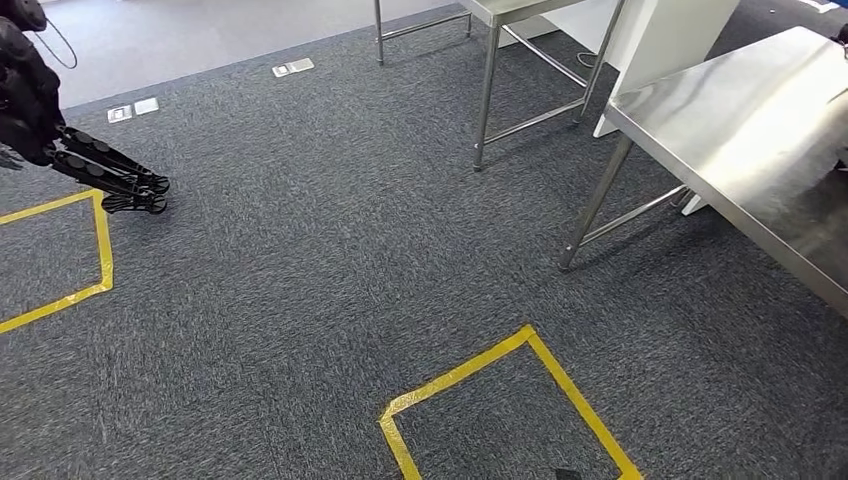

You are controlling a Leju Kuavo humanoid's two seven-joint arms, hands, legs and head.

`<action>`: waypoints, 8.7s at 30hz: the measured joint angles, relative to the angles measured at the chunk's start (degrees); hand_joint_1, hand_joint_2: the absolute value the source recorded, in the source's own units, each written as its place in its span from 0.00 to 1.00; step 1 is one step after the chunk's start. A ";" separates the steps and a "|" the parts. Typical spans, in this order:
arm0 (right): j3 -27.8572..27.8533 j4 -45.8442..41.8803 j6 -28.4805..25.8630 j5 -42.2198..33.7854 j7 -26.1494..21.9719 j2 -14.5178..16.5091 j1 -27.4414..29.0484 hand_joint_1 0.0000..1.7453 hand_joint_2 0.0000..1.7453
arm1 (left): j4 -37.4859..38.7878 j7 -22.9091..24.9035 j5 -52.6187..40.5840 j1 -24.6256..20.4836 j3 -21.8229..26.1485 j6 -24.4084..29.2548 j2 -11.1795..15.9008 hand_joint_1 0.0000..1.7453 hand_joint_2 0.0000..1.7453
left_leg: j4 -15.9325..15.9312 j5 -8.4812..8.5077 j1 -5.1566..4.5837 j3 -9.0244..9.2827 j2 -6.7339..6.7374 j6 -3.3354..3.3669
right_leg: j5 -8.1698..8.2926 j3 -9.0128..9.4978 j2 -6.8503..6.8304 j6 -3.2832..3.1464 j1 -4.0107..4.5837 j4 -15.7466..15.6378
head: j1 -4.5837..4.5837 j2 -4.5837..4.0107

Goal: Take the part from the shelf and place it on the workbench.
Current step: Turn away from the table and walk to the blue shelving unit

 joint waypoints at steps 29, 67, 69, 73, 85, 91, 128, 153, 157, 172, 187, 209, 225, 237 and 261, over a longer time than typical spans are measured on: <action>-6.21 6.84 0.13 0.80 -12.09 -1.06 -5.74 0.00 0.00 | 0.00 -3.47 0.14 -0.50 -0.14 -0.89 -0.43 0.00 0.00 | 0.07 -0.08 0.78 0.63 0.71 -0.79 | -0.16 0.82 3.13 -0.31 -0.02 -0.76 | -0.19 0.00; 1.83 7.86 2.81 12.43 -0.38 -1.25 0.05 0.00 0.00 | 0.00 0.12 -9.24 0.34 -6.07 -2.00 -1.20 0.00 0.00 | -0.53 0.48 0.42 0.48 -3.11 1.81 | -6.65 -6.50 7.10 -0.04 -0.68 14.40 | 0.03 0.00; 1.82 7.92 2.66 12.59 -0.39 -1.27 0.22 0.00 0.00 | 0.00 0.08 -9.02 0.43 -6.04 -1.77 -1.20 0.00 0.00 | -0.49 0.54 0.41 0.44 -4.47 1.81 | -6.41 -7.39 7.37 0.60 -0.76 16.04 | 0.04 0.00; 1.89 7.95 2.32 13.45 -0.69 -1.30 0.13 0.00 0.00 | 0.00 -1.14 -8.04 0.42 -5.98 0.04 -1.26 0.00 0.00 | -0.06 0.56 0.30 0.35 -6.90 1.15 | -0.73 -1.47 9.98 1.95 -1.44 2.57 | 0.05 0.00; 2.18 7.96 1.98 13.77 -0.64 -1.19 0.08 0.00 0.00 | 0.00 -2.05 -7.42 0.68 -5.91 1.08 -1.29 0.00 0.00 | 13.98 -5.40 0.81 -6.44 -2.09 -1.19 | 0.50 -0.27 4.86 -1.15 -0.81 0.18 | -0.57 0.00; 2.15 7.96 1.69 14.05 -0.56 -1.26 -0.09 0.00 0.00 | 0.00 -2.60 -7.42 0.38 -5.89 1.25 -1.21 0.00 0.00 | 0.49 -0.46 0.05 0.38 0.46 0.06 | -0.08 0.14 2.43 -0.28 -0.06 0.21 | -0.28 0.00; -0.63 7.90 -1.05 12.89 -1.93 -1.66 1.00 0.00 0.00 | 0.00 -4.86 -8.08 0.36 -5.84 2.13 -0.78 0.00 0.00 | -0.95 0.54 0.32 1.03 -3.20 2.01 | -6.68 -6.46 7.15 -0.12 -0.73 14.56 | -0.26 0.00; -1.59 7.92 -1.60 13.25 -2.96 -1.96 1.03 0.00 0.00 | 0.00 -6.37 -7.10 0.38 -5.37 0.79 -0.41 0.00 0.00 | 0.34 -0.10 0.07 0.23 0.31 0.32 | -0.61 0.43 2.01 0.33 -0.52 0.39 | -0.72 0.00; -1.78 7.88 -1.75 13.71 -3.19 -2.00 1.09 0.00 0.00 | 0.00 -7.14 -4.28 0.05 -4.41 0.53 -0.44 0.00 0.00 | -0.66 0.68 0.45 0.66 -1.88 1.71 | -4.75 -3.11 6.21 0.45 -0.80 8.46 | -0.38 0.00; -2.99 7.92 -3.02 13.82 -4.27 -2.11 1.20 0.00 0.00 | 0.00 -11.23 4.77 -0.18 2.66 -1.58 -0.31 0.00 0.00 | 7.43 -4.00 0.65 -3.23 -3.84 -1.07 | 0.49 -0.22 8.43 -0.36 -1.82 0.39 | -0.72 0.00; -7.93 7.71 -6.06 9.38 -13.11 -2.58 -0.07 0.00 0.00 | 0.00 -15.34 8.53 -0.74 7.47 -4.39 -0.15 0.00 0.00 | 0.38 0.07 0.25 0.39 -1.98 -0.66 | -0.22 -0.10 6.62 0.19 -1.04 0.15 | -0.67 0.00; -9.28 7.62 -6.84 10.09 -14.11 -3.13 -1.21 0.00 0.00 | -0.01 -15.83 10.50 -0.92 9.31 -4.54 -0.25 0.00 0.00 | -0.46 -0.26 0.52 1.62 -3.21 1.02 | 0.36 -2.62 7.45 2.98 -2.17 2.84 | -0.26 0.00; -9.81 7.61 -6.94 10.88 -13.56 -3.11 -1.28 0.00 0.00 | -0.01 -15.83 10.79 -0.95 9.92 -4.33 -0.25 0.00 0.00 | 2.48 1.69 0.39 -2.62 -2.02 0.69 | -2.23 2.00 7.55 -0.59 -0.81 0.37 | -0.43 0.00; -10.10 7.53 -6.95 11.73 -12.82 -3.27 -1.62 0.00 0.00 | -0.02 -15.63 11.77 -1.15 10.27 -3.64 -0.55 0.00 0.00 | -0.66 -1.20 0.25 3.04 -3.09 2.25 | -3.91 -7.20 7.54 2.28 -1.05 12.28 | -0.12 0.00; -10.16 7.40 -7.09 12.75 -12.76 -2.86 -2.02 0.00 0.00 | -0.08 -15.85 12.71 -1.31 11.52 -3.24 -0.58 0.00 0.00 | -0.36 -0.15 -0.42 1.17 -2.51 2.86 | -2.71 2.30 7.74 0.64 -0.34 3.90 | -0.33 -0.01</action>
